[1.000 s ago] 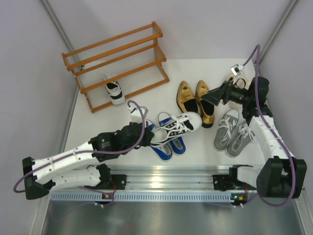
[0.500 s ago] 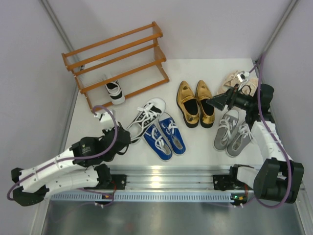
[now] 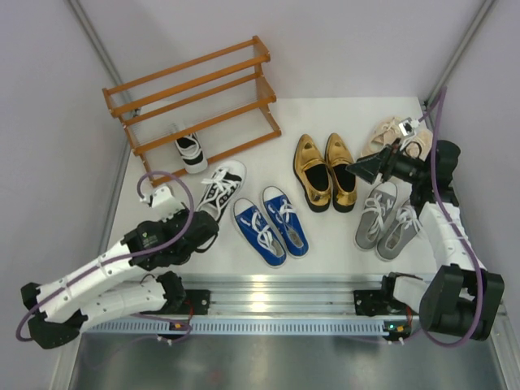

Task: Place and organize the shoes onto the shoe shelf
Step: Place the shoe at the shoe shelf.

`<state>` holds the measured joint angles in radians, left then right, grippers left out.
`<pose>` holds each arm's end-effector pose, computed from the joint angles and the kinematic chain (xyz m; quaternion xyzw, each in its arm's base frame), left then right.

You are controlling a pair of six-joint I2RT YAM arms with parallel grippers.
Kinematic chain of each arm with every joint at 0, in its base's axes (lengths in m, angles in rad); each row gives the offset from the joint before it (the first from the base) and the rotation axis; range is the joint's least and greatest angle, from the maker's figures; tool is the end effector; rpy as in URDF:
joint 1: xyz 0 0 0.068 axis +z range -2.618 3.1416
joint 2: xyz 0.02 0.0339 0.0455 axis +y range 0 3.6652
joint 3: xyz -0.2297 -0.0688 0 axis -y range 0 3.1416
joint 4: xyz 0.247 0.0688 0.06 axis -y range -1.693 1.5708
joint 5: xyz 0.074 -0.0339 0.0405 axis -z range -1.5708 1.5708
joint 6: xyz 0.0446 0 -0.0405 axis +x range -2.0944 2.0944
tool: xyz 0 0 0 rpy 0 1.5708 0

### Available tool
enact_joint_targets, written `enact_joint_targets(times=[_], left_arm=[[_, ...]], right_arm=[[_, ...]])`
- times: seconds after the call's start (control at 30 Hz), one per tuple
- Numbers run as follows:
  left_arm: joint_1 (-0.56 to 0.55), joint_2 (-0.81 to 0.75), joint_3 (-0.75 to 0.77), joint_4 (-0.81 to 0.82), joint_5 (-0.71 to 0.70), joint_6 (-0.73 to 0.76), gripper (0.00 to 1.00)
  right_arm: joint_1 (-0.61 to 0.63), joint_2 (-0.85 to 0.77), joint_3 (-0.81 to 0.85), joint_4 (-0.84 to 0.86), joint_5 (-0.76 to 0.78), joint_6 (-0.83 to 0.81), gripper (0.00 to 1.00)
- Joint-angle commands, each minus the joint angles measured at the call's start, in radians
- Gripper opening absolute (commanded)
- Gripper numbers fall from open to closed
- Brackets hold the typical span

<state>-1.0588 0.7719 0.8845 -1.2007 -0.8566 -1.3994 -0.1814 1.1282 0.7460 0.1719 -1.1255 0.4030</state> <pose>0.0989 -0.1073 0.2697 -0.2475 0.8537 -0.0697 0.4528 0.2673 -0.0081 0.2652 -0.1319 0.7263 0.4710 0.4829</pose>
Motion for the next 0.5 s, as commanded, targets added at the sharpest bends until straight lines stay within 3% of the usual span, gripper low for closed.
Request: enact_joint_targets(times=[0.0, 0.07, 0.13, 0.2, 0.47], left_arm=[[0.106, 0.015, 0.044, 0.027, -0.02, -0.037, 0.0], [0.192, 0.027, 0.027, 0.085, 0.086, 0.064, 0.0], [0.353, 0.035, -0.011, 0.193, 0.177, 0.167, 0.0], [0.465, 0.03, -0.025, 0.257, 0.26, 0.194, 0.0], [0.48, -0.029, 0.01, 0.247, 0.264, 0.217, 0.0]], right_arm=[[-0.015, -0.038, -0.002, 0.054, -0.02, -0.029, 0.88], [-0.015, -0.038, 0.001, 0.054, -0.022, -0.027, 0.88], [-0.016, -0.039, 0.001, 0.051, -0.022, -0.029, 0.88], [-0.02, -0.042, 0.0, 0.049, -0.022, -0.03, 0.88], [-0.027, -0.033, 0.001, 0.048, -0.022, -0.032, 0.88]])
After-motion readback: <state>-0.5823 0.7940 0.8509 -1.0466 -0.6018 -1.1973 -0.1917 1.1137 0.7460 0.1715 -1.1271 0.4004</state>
